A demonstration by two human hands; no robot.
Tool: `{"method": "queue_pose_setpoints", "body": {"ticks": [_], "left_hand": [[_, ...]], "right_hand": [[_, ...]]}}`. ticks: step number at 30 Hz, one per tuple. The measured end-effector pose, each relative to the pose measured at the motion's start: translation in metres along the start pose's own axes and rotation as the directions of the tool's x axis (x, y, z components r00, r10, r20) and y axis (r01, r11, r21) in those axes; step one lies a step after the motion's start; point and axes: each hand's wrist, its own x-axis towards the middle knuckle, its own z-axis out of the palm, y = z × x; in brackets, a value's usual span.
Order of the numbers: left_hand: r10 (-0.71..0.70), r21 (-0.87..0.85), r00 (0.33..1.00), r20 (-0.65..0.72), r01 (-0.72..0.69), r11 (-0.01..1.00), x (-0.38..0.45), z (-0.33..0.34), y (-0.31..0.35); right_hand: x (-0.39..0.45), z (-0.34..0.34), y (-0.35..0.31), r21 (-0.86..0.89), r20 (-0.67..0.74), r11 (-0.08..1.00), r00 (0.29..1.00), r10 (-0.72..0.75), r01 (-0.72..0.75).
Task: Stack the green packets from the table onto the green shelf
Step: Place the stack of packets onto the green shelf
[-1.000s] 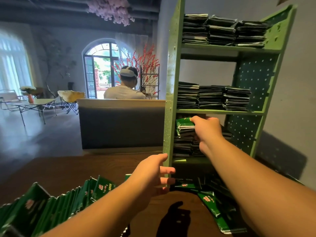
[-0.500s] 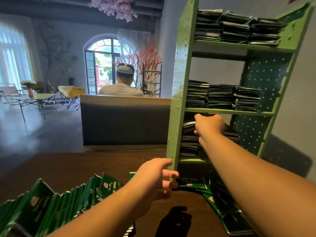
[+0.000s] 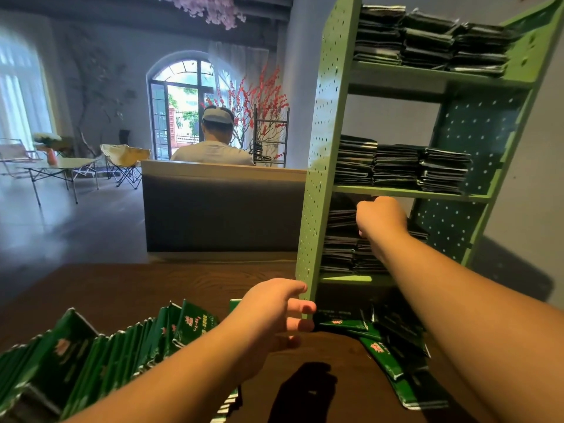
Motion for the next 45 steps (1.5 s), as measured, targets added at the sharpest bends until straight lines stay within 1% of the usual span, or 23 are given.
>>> {"method": "queue_pose_setpoints", "body": {"ticks": [2,4,6,7,8,9,10,12,14,15,17,21,23,27,33,38,41,45], "left_hand": [[-0.003,0.007,1.000,0.010,0.002,1.000,-0.001,0.001,0.000],[-0.003,0.016,1.000,0.015,0.003,1.000,-0.002,0.001,-0.001],[-0.007,0.020,1.000,0.012,0.006,1.000,-0.002,0.000,-0.002],[-0.009,0.021,1.000,0.008,0.008,1.000,-0.001,0.000,-0.003],[-0.009,0.024,1.000,0.007,0.009,1.000,-0.001,-0.001,-0.003],[-0.009,0.029,1.000,0.005,0.009,1.000,-0.001,-0.001,-0.004],[-0.009,0.034,1.000,0.004,0.009,0.999,0.000,-0.001,-0.005],[-0.010,0.040,1.000,-0.001,0.010,0.999,0.001,0.000,-0.006],[-0.010,0.045,1.000,-0.003,0.010,0.999,0.001,0.001,-0.006],[-0.011,0.047,1.000,-0.001,0.011,0.999,0.002,0.001,-0.006],[-0.013,0.047,1.000,0.003,0.012,0.999,0.002,0.003,-0.005],[-0.009,0.043,1.000,0.010,0.009,0.999,0.002,0.004,-0.007],[-0.002,0.049,1.000,0.007,0.001,0.999,0.003,0.006,-0.008],[0.006,0.071,1.000,0.005,-0.006,0.997,0.002,0.011,-0.009],[0.020,0.097,1.000,0.011,-0.021,0.995,0.001,0.015,-0.011],[0.018,0.111,1.000,0.011,-0.019,0.994,-0.001,0.016,-0.011],[0.022,0.116,1.000,0.001,-0.022,0.993,-0.004,0.023,-0.013],[0.018,0.094,1.000,-0.011,-0.016,0.995,-0.002,0.037,-0.023]], "right_hand": [[0.000,-0.007,0.005,-0.057,-0.016,0.997,0.999,-0.047,0.046],[0.001,-0.016,0.015,-0.116,-0.070,0.987,0.991,-0.117,0.108],[0.000,-0.025,0.027,-0.211,-0.117,0.959,0.969,-0.216,0.188],[0.001,-0.028,0.034,-0.280,-0.116,0.928,0.951,-0.286,0.245],[0.003,-0.031,0.040,-0.359,-0.079,0.882,0.931,-0.356,0.307],[0.006,-0.033,0.046,-0.447,-0.005,0.817,0.912,-0.409,0.364],[0.009,-0.034,0.051,-0.523,0.092,0.748,0.900,-0.426,0.407],[0.012,-0.036,0.056,-0.592,0.282,0.653,0.880,-0.382,0.473],[0.013,-0.038,0.060,-0.585,0.404,0.611,0.845,-0.350,0.533],[0.013,-0.039,0.062,-0.569,0.426,0.609,0.831,-0.357,0.553],[0.016,-0.042,0.066,-0.533,0.414,0.627,0.822,-0.392,0.567],[0.018,-0.047,0.069,-0.511,0.336,0.665,0.838,-0.429,0.545],[0.017,-0.048,0.069,-0.507,0.324,0.671,0.841,-0.434,0.541],[0.015,-0.052,0.069,-0.498,0.326,0.683,0.845,-0.424,0.535],[0.012,-0.055,0.070,-0.473,0.387,0.671,0.819,-0.424,0.571],[0.007,-0.060,0.074,-0.404,0.298,0.693,0.802,-0.517,0.597],[-0.003,-0.067,0.087,-0.384,0.319,0.658,0.762,-0.564,0.648],[-0.020,-0.077,0.107,-0.480,0.407,0.598,0.767,-0.496,0.641]]}}
